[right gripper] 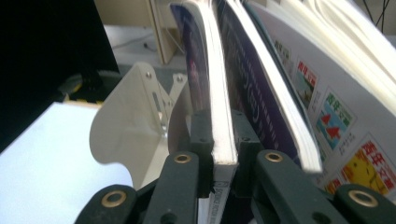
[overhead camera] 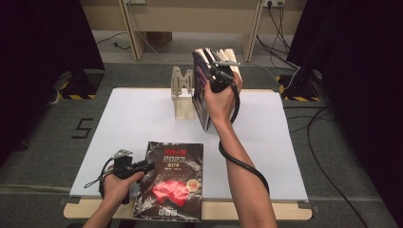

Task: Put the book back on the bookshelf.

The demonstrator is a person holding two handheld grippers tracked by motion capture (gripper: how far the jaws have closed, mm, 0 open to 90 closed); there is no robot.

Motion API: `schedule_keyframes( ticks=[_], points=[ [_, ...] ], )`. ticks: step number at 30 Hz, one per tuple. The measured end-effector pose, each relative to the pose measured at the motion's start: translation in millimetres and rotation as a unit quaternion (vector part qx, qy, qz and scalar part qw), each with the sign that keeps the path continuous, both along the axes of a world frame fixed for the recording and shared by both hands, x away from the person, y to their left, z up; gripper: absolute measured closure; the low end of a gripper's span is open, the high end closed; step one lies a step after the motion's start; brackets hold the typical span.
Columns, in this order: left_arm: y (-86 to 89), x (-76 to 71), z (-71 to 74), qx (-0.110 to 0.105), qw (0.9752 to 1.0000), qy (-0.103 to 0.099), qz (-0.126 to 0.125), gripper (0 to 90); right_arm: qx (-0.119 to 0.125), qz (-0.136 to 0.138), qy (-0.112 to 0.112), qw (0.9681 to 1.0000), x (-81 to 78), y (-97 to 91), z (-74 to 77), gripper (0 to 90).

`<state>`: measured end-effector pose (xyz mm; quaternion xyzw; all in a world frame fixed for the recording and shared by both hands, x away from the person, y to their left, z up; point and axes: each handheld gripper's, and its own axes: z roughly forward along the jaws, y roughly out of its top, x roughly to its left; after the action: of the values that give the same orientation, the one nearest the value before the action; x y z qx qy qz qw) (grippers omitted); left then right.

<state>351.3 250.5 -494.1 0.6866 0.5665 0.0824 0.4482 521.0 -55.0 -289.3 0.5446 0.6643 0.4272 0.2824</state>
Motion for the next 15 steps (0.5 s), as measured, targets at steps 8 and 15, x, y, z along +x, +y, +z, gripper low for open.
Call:
schedule_keyframes(
  ticks=[8, 15],
  points=[
    [0.7, 0.7, -0.4, -0.003, 1.0000, -0.001, 0.001, 56.5, -0.003, -0.005, -0.027, 0.9996, 3.3, 5.1, -7.9, 82.8],
    [0.3, 0.1, -0.3, -0.002, 1.0000, -0.002, 0.001, 56.4, -0.030, -0.011, -0.043, 0.9986, -5.9, 3.0, -1.9, 73.9]
  ],
)
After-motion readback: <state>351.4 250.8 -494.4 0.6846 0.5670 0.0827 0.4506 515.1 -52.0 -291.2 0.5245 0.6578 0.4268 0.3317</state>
